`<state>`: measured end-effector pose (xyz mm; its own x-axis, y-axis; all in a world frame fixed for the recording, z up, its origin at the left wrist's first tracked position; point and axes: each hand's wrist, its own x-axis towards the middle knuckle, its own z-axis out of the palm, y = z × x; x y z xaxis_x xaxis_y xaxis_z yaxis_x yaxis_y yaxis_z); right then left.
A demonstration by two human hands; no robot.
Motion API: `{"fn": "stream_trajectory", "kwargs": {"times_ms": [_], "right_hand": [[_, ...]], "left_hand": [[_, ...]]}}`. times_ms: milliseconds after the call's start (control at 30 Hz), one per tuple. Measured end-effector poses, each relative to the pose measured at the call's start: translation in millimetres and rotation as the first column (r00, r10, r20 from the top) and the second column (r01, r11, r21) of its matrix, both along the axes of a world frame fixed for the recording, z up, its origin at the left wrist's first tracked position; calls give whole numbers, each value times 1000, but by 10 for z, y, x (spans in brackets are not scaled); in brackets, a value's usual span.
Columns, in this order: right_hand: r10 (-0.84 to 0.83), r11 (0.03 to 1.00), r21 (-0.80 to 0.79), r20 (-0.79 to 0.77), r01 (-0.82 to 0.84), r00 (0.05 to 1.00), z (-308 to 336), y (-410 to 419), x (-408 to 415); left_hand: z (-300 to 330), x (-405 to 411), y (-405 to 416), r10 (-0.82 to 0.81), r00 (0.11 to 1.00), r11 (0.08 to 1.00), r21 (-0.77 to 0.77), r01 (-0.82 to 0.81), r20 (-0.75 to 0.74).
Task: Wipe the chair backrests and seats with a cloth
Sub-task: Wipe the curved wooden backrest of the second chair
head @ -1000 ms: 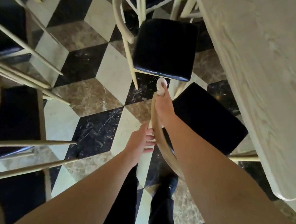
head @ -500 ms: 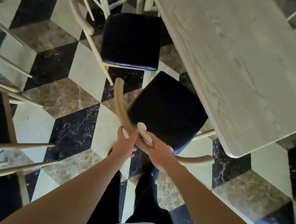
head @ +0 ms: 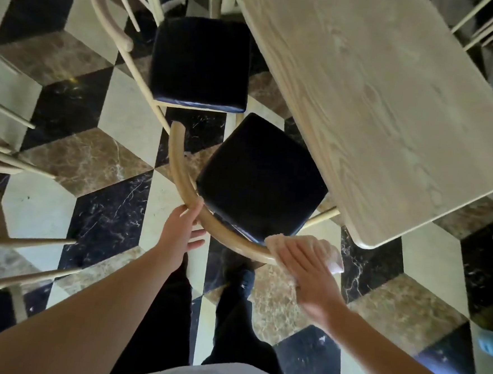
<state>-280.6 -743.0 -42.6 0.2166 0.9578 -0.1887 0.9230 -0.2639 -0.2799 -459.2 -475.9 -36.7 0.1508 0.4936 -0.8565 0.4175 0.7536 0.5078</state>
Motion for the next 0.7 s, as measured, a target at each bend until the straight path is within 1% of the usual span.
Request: {"fn": "stream_trajectory", "kwargs": {"times_ms": [67, 133, 167, 200, 233, 300, 333, 367, 400, 467, 500, 533, 567, 600, 633, 700], "right_hand": [[187, 981, 50, 38, -189, 982, -30, 89, -274], [364, 929, 52, 40, -366, 930, -45, 357, -435], [459, 888, -18, 45, -459, 887, -28, 575, -483], [552, 831, -123, 54, -543, 832, -15, 825, -526], [645, 751, -251, 83, -611, 759, -12, 1102, -590], [769, 623, -409, 167, -666, 617, 23, 1584, -683], [780, 609, -432, 174, -665, 601, 26, 1804, -730], [762, 624, -442, 159, -645, 628, 38, 2034, -764], [758, 620, -461, 145, -634, 636, 63, 2258, -794], [802, 559, -498, 120, -663, 586, 95, 2714, -845], [812, 536, -505, 89, -676, 577, 114, 2980, -856], [808, 543, -510, 104, -667, 579, 145, 3242, -838], [792, 579, -506, 166, -639, 587, 185, 3502, -796], [757, 631, -494, 224, -598, 614, 210, 3747, -737], [703, 689, -477, 256, -546, 664, 205, 3955, -652], [553, 788, -454, 223, -417, 803, 158, 4254, -465]], "left_hand": [[-10, -62, 87, 132, 991, 990, -58, -131, 26], [-24, -87, 189, 224, 974, 970, -110, -219, 40], [-24, -86, 245, 227, 973, 968, -114, -222, 33], [-23, -91, 309, 220, 975, 970, -110, -216, 20], [-29, -127, 387, 210, 978, 973, -97, -209, 8], [-26, -167, 506, 198, 980, 978, -57, -199, -18], [-23, -200, 560, 192, 981, 981, -33, -193, -30], [-31, -244, 619, 188, 981, 982, -11, -188, -39], [-46, -285, 674, 196, 979, 981, 5, -196, -52], [-83, -382, 803, 241, 968, 971, 17, -240, -68], [-102, -449, 882, 285, 956, 958, 8, -285, -64], [-117, -500, 936, 334, 941, 942, -5, -335, -59], [-124, -551, 979, 377, 925, 925, -21, -378, -53], [-144, -605, 1009, 402, 914, 914, -39, -404, -47], [-161, -652, 1021, 410, 911, 910, -55, -411, -40], [-191, -710, 1031, 404, 914, 910, -85, -406, -36]]}}
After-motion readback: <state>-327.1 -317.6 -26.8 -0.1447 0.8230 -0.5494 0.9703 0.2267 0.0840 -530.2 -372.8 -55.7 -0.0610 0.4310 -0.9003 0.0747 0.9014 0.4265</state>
